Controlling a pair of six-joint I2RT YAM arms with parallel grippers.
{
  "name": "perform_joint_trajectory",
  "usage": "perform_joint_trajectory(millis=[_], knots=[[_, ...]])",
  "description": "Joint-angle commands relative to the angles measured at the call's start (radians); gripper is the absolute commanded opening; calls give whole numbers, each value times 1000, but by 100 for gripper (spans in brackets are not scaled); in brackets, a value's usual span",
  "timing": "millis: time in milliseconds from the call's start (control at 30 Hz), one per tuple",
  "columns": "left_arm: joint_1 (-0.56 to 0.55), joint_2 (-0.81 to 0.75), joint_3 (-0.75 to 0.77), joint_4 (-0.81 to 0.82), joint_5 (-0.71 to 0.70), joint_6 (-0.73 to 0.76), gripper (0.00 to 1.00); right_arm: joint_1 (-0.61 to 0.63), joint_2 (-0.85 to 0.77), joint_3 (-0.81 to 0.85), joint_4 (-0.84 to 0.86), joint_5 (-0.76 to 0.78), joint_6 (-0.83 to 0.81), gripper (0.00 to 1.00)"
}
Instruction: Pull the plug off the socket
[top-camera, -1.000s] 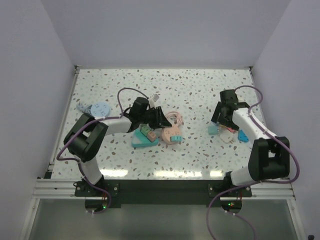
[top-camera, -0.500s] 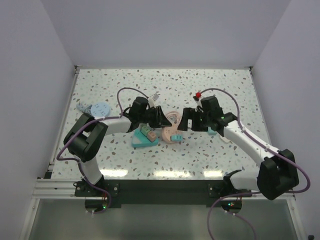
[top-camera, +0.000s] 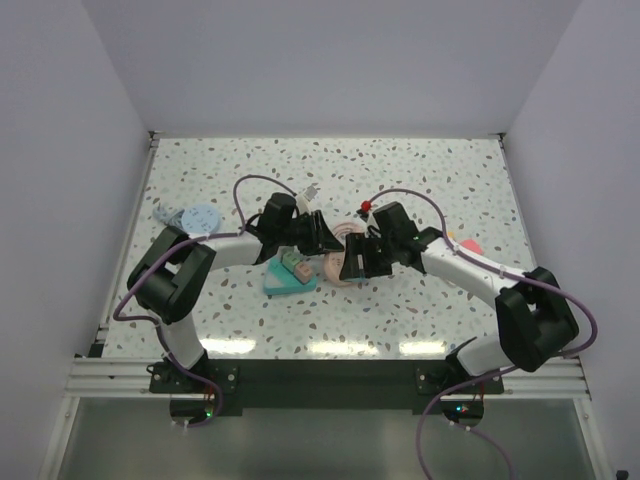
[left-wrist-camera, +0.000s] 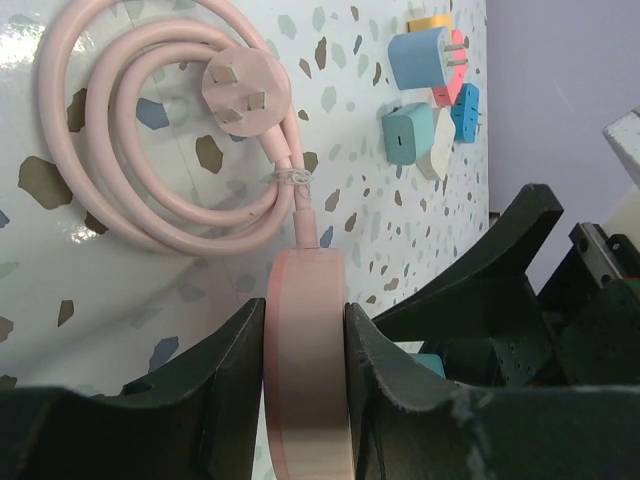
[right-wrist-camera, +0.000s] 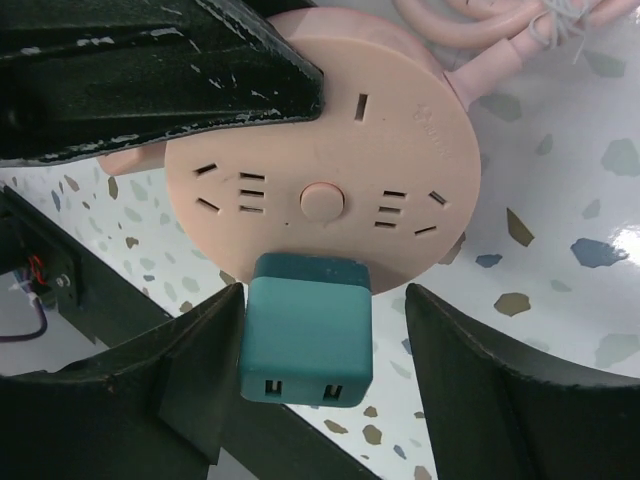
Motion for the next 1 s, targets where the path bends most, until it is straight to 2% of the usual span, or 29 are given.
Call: perform_joint_trajectory(millis=[0, 33, 67, 133, 167, 233, 267, 300, 533, 767, 967], knots=[[6, -41, 29, 98, 20, -29, 0, 11, 12, 29, 3, -16, -1, 67], [6, -44, 31, 98, 18, -28, 0, 11, 11, 32, 0, -16, -1, 62], [5, -44, 29, 98, 17, -28, 0, 11, 14, 34, -8, -14, -1, 53], [6, -44, 26, 98, 14, -26, 0, 11, 12, 47, -23, -8, -9, 42], [6, -44, 26, 97, 11, -23, 0, 11, 6, 52, -38, -8, -9, 29], [6, -45, 26, 69, -3, 0, 0, 10, -23, 76, -72, 1, -9, 16], [6, -48, 23, 60, -8, 9, 0, 10, -37, 87, -89, 15, -12, 4], [6, -48, 22, 48, -14, 20, 0, 8, -66, 115, -104, 19, -19, 0], [8, -44, -11, 36, -28, 44, 0, -39, -118, 218, -308, -37, -119, 0], [9, -60, 14, 45, -20, 30, 0, -104, -119, 238, -363, -105, -167, 0], [9, -80, 86, -3, -20, 43, 0, -151, -117, 359, -475, -186, -225, 0]])
